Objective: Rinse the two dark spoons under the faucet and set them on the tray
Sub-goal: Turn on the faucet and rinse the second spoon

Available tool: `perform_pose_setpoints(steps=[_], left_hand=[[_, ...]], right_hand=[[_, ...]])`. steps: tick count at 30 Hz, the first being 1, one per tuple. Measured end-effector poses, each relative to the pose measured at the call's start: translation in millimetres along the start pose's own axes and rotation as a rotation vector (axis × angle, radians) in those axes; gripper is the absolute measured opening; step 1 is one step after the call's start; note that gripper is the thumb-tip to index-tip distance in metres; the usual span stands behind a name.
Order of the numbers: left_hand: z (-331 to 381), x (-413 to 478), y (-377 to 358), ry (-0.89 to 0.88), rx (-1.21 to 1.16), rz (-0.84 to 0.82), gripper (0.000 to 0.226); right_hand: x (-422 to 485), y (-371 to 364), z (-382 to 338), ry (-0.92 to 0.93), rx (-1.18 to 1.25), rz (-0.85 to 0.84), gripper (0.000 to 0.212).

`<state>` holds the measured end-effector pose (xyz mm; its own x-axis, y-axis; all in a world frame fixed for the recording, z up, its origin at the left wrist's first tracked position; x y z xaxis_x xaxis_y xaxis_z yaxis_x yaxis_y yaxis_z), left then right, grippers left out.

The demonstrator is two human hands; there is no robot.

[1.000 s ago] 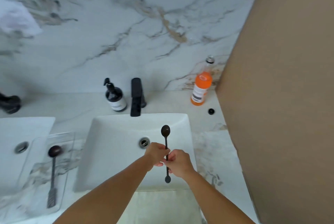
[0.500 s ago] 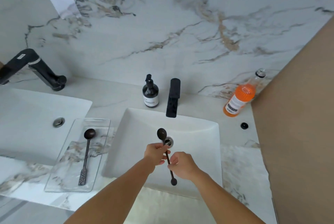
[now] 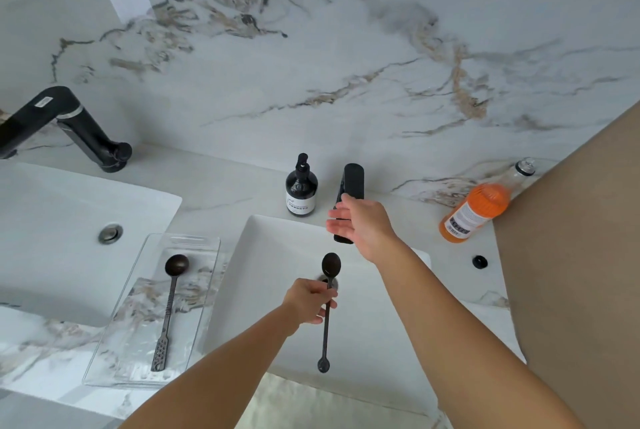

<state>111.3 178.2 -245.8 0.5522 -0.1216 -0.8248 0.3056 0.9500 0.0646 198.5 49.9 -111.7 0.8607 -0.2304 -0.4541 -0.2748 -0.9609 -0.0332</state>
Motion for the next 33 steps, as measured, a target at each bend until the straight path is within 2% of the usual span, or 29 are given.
perform_pose_setpoints(steps=[2,4,6,10,23,33], left_hand=[[0,0,2,-0.002,-0.013,0.008,0.012],[1,-1,1,-0.006,-0.023,0.005,0.013],[0,-2,-1,-0.007,-0.026,0.0,0.012],[0,-3,-6,-0.025,0.015,-0.005,0.012],[6,-7,-5,-0.038,-0.029,0.007,0.012],[13,-6,-9,-0.042,-0.037,0.009,0.016]], right_hand=[[8,16,-7,0.089,-0.304,0.187,0.028],[14,23,-12,0.121,-0.444,0.246,0.032],[22,21,-9,0.055,-0.381,0.182,0.032],[33,15,-7,-0.067,-0.135,0.092,0.02],[44,17,-18,-0.085,-0.191,0.13,0.01],[49,15,-26,-0.072,-0.193,0.123,0.016]])
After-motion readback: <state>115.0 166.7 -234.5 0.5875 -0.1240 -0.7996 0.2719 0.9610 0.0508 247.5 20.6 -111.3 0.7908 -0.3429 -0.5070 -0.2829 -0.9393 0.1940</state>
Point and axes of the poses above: each hand's wrist, its own x-axis towards the middle knuckle, its own y-axis out of the back of the hand, z = x × y, the point moved 6 cm from there along x, towards the middle knuckle, and after that the axes turned 8 degrees about y, right-handed, at the moved point
